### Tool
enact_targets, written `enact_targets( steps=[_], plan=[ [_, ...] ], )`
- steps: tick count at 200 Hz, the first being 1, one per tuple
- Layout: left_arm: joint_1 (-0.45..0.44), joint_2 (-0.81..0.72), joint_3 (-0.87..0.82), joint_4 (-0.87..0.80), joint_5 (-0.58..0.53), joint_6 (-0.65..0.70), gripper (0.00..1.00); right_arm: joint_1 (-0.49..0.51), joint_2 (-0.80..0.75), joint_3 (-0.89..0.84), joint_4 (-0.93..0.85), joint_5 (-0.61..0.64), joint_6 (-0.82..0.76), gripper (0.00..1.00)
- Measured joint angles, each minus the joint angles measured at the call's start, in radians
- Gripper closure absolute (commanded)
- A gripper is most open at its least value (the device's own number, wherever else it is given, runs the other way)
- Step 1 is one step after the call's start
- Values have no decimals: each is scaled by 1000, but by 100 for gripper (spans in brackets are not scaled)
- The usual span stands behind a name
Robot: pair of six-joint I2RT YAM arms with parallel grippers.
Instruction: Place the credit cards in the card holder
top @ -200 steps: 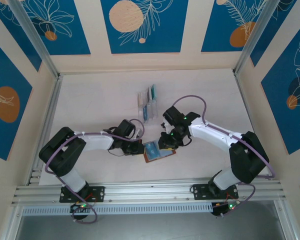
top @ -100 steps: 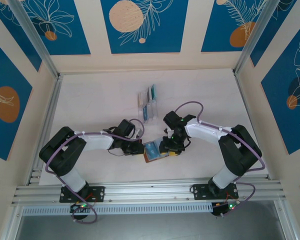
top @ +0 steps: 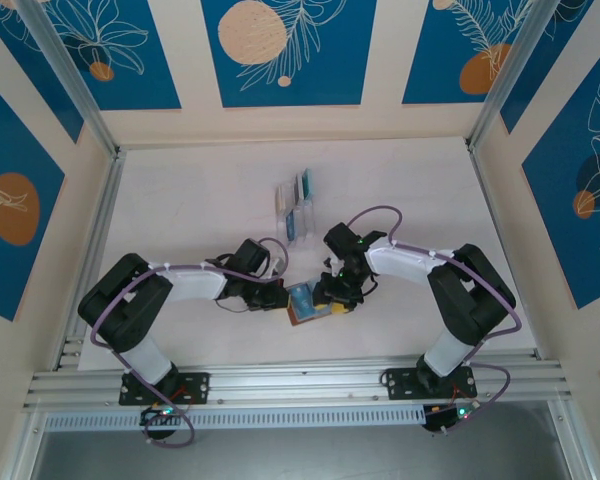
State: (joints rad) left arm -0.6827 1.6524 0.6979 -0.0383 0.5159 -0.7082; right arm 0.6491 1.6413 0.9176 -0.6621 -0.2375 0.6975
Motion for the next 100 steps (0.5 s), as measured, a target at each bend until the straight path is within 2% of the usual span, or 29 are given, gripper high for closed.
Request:
enact_targets(
  steps=[100],
  plan=[
    [2, 0, -7, 13, 5, -8, 96, 24, 16, -17, 48, -47, 43, 52]
  ],
)
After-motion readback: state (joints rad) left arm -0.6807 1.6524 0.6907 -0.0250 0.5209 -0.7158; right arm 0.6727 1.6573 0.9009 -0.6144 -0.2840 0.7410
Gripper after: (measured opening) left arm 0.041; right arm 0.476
